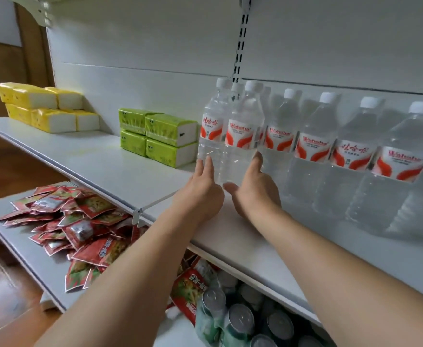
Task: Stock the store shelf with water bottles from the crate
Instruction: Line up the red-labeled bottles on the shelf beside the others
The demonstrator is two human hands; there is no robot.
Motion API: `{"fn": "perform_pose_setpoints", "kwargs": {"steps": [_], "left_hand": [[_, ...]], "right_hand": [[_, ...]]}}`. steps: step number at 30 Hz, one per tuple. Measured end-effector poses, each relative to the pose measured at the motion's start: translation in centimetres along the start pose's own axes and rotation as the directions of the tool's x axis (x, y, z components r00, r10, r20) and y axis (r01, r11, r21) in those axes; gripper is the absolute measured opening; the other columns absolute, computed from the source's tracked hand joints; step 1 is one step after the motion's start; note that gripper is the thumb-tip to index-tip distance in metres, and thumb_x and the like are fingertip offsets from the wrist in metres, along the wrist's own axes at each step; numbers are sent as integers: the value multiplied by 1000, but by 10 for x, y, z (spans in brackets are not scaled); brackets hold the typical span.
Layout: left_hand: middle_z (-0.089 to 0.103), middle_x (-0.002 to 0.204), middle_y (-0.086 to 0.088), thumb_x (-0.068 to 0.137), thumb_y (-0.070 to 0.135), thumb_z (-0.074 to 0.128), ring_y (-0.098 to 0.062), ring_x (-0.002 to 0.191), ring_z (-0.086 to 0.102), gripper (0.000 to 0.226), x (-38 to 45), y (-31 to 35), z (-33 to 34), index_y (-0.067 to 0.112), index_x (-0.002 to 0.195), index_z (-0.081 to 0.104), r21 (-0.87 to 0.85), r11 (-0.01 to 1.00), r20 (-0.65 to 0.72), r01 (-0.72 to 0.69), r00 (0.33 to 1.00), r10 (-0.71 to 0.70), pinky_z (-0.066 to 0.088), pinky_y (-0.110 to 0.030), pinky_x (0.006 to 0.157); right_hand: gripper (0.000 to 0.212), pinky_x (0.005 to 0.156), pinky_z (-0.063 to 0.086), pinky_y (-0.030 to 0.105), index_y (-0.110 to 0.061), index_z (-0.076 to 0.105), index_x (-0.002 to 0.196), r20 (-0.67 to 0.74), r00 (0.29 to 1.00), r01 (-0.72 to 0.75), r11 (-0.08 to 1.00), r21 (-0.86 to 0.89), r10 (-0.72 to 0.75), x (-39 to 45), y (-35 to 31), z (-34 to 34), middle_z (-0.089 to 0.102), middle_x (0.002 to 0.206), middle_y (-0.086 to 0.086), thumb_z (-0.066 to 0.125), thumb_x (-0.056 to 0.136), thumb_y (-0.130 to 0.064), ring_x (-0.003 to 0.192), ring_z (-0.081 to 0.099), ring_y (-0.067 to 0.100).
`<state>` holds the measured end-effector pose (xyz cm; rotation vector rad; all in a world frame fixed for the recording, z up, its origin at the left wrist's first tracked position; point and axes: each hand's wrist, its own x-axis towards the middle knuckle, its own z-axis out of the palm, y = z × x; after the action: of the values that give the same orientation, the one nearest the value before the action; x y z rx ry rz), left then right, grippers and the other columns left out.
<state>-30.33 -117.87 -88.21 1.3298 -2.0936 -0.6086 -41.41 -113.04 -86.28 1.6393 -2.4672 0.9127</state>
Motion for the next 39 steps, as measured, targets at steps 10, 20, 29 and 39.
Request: {"fn": "perform_pose_setpoints", "kwargs": {"steps": [10, 20, 29, 39], "left_hand": [[-7, 167, 11, 96, 31, 52, -18, 152, 19, 83, -1, -4, 2, 28, 159, -2, 38, 999, -42, -14, 999, 16, 27, -43, 119], [45, 151, -2, 98, 28, 52, -23, 137, 42, 61, -52, 15, -11, 21, 154, 29, 103, 982, -399, -159, 898, 187, 41, -38, 106], [64, 120, -2, 91, 20, 62, -12, 107, 58, 46, -212, -42, -23, 15, 135, 53, -109, 974, -582, -199, 807, 100, 39, -14, 90], [63, 71, 7, 83, 26, 59, -7, 66, 57, 6, -492, -169, -50, 28, 88, 60, -138, 945, -424, 296, 845, -327, 46, -27, 67]], "right_hand": [[93, 93, 47, 39, -12, -3, 157, -67, 997, 29, 993, -115, -36, -4, 5, 7, 57, 134, 21, 56, 96, -51, 120, 58, 37], [73, 91, 53, 41, -20, 9, 155, -4, 966, 252, 951, -177, -257, -84, 23, -34, 56, 136, 10, 48, 100, -48, 116, 57, 28], [34, 76, 50, 46, -11, 63, 116, -178, 722, 667, 741, -82, -669, -202, 3, -32, 65, 104, 10, 54, 92, -35, 93, 60, 34], [30, 82, 51, 49, -5, 66, 110, -8, 432, 827, 393, 401, -902, -397, -42, 47, 65, 99, 14, 59, 91, -27, 93, 61, 38]]}}
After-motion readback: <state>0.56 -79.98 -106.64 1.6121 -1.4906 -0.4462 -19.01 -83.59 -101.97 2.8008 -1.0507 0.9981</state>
